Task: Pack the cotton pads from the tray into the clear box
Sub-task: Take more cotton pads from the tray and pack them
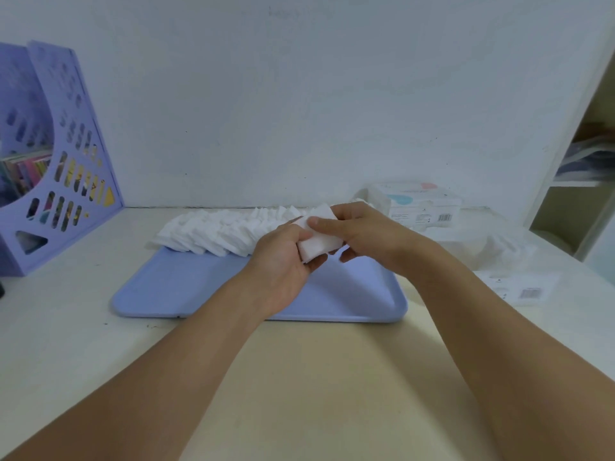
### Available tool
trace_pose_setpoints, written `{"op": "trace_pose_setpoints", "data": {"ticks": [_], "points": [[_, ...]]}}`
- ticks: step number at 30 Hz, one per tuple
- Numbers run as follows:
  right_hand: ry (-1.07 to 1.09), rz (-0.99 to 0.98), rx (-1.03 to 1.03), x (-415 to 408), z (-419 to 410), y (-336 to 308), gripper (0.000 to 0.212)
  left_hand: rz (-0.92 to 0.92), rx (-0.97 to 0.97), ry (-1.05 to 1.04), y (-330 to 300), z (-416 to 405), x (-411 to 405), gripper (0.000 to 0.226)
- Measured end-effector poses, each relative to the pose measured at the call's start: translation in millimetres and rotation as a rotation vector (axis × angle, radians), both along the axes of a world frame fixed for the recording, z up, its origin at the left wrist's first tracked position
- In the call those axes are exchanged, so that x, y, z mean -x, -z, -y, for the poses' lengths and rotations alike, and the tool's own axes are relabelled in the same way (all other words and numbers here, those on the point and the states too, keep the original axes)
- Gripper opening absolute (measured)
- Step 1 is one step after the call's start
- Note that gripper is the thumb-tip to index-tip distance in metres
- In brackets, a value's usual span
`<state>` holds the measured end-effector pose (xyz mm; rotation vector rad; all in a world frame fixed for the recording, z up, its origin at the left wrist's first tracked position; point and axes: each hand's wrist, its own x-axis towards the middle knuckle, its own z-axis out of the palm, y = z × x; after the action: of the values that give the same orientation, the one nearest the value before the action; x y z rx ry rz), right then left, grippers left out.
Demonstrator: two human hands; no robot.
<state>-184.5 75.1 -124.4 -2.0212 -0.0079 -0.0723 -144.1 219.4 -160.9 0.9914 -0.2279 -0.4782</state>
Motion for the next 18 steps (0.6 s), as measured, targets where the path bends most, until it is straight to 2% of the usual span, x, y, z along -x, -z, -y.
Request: {"op": "trace_pose_setpoints", "data": {"ticks": [2, 4, 5, 7, 9, 12, 16, 18], "points": [[-0.004, 0.011, 0.032, 6, 6, -8, 0.022, 0.019, 0.019, 0.006, -3, 3, 4, 0.047], [0.054, 0.037, 0.040, 10, 16, -20, 0.032, 0.023, 0.061, -0.012, -6, 9, 8, 0.046], [0.120, 0.063, 0.030, 12, 24, -26, 0.038, 0.078, 0.013, -0.039, -7, 13, 10, 0.043], [0.295, 0.114, -0.025, 21, 52, -39, 0.041, 0.315, -0.248, -0.083, -7, 23, 16, 0.037], [0.456, 0.106, -0.053, 34, 87, -44, 0.028, 0.592, -0.485, -0.112, -5, 33, 22, 0.033], [0.618, -0.020, 0.108, 61, 135, -40, 0.025, 0.951, -0.670, -0.079, -3, 59, 31, 0.032], [0.702, -0.084, 0.284, 77, 162, -45, 0.033, 1.245, -0.883, -0.028, 11, 90, 49, 0.055], [0.710, -0.083, 0.340, 77, 168, -50, 0.035, 1.328, -0.947, -0.059, 18, 96, 53, 0.055]]}}
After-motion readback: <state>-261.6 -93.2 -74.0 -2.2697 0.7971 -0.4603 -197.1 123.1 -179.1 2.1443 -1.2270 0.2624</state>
